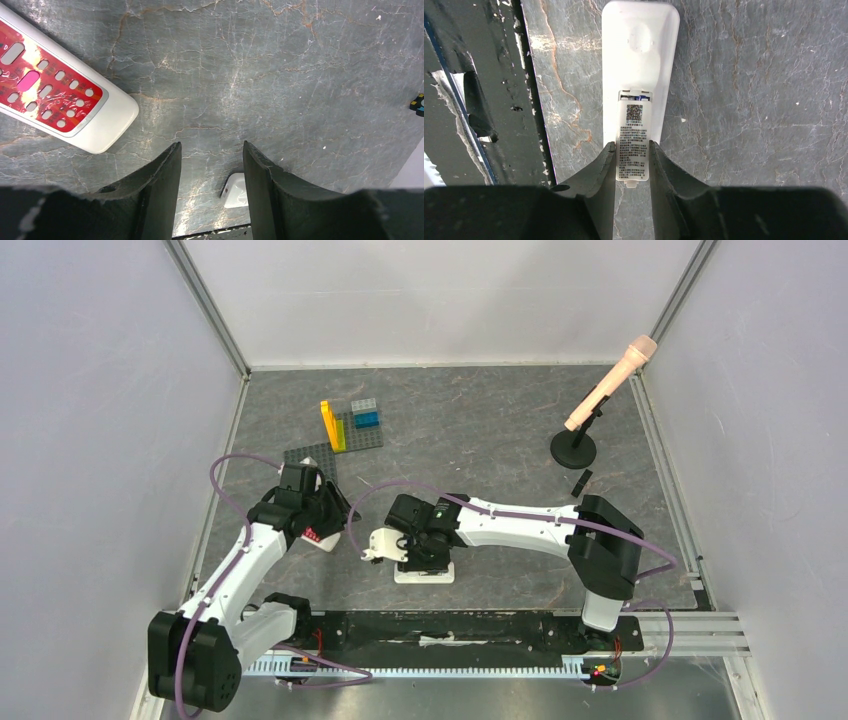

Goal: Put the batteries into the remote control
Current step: Load the battery cover into the remote control.

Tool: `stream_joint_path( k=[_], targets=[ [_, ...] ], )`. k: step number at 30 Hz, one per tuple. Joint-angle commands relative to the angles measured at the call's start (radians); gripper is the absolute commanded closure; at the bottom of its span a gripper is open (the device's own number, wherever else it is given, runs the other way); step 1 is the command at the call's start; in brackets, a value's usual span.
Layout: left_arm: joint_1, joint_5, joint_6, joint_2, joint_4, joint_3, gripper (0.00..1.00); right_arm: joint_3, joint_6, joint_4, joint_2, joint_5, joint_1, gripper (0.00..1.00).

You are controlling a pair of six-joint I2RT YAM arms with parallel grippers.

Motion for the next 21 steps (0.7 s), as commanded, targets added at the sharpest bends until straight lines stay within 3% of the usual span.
stream_joint_path(
  k=[1,21],
  targets=[
    [0.006,0.015,0.034,0.002,0.030,0.005,0.45,0.003,-0.018,-0.007,-0.008,-0.021,0.007,0.91],
    [0.011,0.013,0.036,-0.018,0.022,-0.002,0.45,0.003,-0.015,0.028,0.035,0.011,0.006,0.91]
  ],
)
